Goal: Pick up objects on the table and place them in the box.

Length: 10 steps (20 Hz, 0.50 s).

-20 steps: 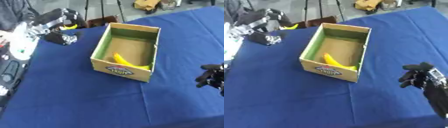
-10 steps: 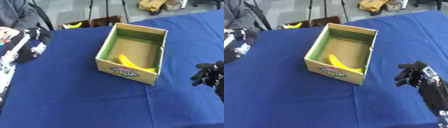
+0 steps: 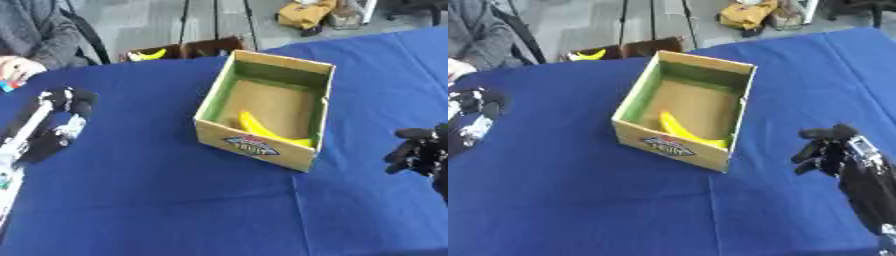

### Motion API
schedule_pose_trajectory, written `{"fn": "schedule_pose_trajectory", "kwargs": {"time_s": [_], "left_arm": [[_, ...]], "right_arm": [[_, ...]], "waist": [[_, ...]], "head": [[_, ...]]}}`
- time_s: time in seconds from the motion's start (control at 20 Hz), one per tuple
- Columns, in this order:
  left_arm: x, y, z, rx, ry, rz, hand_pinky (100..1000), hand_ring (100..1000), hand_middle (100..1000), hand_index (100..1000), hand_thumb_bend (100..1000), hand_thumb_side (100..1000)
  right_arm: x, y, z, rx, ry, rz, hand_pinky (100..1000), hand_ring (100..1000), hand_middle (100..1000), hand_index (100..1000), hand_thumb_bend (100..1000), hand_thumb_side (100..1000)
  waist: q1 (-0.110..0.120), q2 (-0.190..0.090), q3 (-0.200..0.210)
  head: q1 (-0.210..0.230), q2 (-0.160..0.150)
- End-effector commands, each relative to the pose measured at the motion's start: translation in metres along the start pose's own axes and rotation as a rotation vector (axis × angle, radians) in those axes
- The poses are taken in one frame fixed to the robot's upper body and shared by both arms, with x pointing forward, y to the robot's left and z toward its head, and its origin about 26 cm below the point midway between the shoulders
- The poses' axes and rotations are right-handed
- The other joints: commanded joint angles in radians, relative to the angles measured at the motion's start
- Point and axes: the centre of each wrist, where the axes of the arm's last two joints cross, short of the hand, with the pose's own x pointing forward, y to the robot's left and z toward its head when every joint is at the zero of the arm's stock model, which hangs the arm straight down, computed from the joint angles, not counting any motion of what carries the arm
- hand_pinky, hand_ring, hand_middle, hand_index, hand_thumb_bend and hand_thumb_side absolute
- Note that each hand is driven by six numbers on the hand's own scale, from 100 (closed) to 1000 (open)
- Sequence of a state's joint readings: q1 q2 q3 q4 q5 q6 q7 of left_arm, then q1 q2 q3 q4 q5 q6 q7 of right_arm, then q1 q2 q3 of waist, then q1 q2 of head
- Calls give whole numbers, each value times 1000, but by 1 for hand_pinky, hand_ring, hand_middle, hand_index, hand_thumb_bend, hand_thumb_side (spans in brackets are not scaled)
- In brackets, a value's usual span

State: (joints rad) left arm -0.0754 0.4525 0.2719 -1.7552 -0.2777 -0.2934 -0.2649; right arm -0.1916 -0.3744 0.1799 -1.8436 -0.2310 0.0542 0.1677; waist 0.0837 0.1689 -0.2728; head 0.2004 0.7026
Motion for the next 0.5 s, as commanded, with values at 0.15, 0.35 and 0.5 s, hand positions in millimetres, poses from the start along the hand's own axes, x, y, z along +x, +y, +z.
{"fn": "schedule_pose_trajectory", "kwargs": {"time_s": [0.15,0.35,0.5], "left_arm": [[9,9,-1,29,-2,-7,565,603,623,768,100,721],[9,7,0,26,6,13,560,598,617,764,100,504],[9,8,0,23,11,17,559,596,615,761,100,389]], "right_arm": [[5,-1,-1,5,-15,5,554,608,514,756,100,1000],[5,-1,-1,3,-14,4,554,607,514,756,100,1000],[5,-1,0,2,-15,2,554,607,514,756,100,1000]], "waist": [[-4,-15,2],[-5,-17,3],[-7,-17,3]], "head": [[0,5],[1,5],[-1,4]]}}
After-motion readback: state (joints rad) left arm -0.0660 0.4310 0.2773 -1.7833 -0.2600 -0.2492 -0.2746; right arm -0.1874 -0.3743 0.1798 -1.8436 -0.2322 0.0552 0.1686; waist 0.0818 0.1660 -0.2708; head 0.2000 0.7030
